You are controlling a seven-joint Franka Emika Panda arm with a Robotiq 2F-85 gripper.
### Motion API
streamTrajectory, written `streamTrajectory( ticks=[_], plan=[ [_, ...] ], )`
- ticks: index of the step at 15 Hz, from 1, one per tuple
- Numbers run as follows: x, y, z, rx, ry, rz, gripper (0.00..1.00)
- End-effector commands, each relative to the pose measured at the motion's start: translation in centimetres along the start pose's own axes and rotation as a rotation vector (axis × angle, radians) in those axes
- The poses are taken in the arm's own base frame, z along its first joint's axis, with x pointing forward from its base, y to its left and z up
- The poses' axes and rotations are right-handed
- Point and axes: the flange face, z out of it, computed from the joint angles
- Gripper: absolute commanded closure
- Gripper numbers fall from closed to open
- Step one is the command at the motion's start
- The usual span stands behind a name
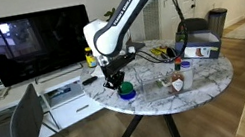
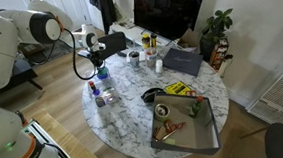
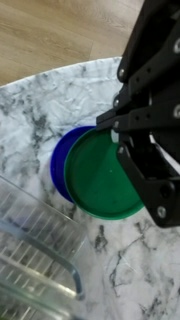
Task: Put the green lid in the box
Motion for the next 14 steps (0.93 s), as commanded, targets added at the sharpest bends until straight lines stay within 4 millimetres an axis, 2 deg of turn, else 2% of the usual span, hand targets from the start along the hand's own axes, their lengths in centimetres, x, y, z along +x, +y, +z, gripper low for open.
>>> streamTrajectory(
  ticks=[1, 4, 8, 12, 14],
  plan=[
    [-1.3, 2.6, -3.8, 0.033, 0.030, -0.039, 1.00],
    [-2.0, 5.8, -6.4, 0.017, 0.060, -0.118, 1.00],
    [-3.0, 11.8, -9.5, 0.006, 0.050, -0.180, 1.00],
    [-2.5, 18.2, -12.6, -0.053, 0.083, -0.195, 1.00],
    [-2.4, 21.0, -13.3, -0.080, 0.082, -0.198, 1.00]
  ],
)
